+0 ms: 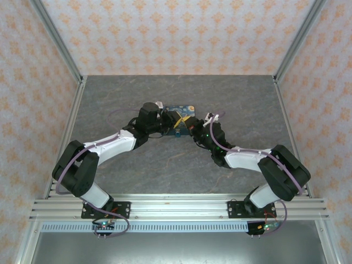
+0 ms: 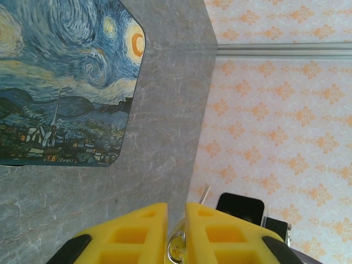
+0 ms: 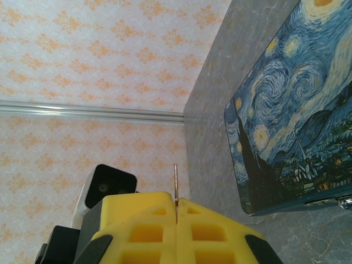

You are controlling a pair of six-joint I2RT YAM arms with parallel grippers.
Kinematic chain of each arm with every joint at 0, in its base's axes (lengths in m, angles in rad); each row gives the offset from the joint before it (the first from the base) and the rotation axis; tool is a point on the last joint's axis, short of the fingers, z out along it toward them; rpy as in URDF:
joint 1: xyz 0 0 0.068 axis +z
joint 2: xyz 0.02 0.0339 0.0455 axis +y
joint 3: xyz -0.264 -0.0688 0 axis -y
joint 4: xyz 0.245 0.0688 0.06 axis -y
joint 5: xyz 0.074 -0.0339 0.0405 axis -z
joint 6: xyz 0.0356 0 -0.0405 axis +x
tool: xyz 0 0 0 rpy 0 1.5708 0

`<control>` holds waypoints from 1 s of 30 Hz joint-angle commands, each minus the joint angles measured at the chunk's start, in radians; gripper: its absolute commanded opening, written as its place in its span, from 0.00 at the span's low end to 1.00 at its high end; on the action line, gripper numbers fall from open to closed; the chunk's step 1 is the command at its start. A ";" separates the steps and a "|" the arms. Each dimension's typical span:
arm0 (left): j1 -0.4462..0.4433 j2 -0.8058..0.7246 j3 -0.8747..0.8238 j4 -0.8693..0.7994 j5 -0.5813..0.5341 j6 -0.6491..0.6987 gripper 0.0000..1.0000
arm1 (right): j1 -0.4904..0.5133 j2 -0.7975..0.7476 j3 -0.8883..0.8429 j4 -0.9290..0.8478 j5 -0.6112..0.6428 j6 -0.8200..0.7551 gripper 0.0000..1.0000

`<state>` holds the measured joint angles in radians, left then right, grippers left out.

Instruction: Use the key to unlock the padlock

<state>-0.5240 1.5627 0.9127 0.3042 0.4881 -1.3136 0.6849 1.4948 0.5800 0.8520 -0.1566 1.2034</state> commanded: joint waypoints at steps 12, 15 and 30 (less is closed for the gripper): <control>-0.016 0.026 0.022 0.047 -0.039 -0.015 0.00 | 0.007 -0.007 -0.011 0.059 0.001 0.008 0.01; -0.015 0.025 0.026 0.052 -0.037 0.005 0.00 | 0.001 -0.030 -0.031 0.064 0.011 0.003 0.44; 0.058 0.007 0.114 -0.027 0.184 0.364 0.00 | -0.184 -0.353 -0.105 -0.232 -0.187 -0.250 0.58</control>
<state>-0.4812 1.5738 1.0000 0.2558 0.5747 -1.0458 0.5114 1.1423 0.4320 0.6746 -0.2287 1.0664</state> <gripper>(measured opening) 0.045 0.584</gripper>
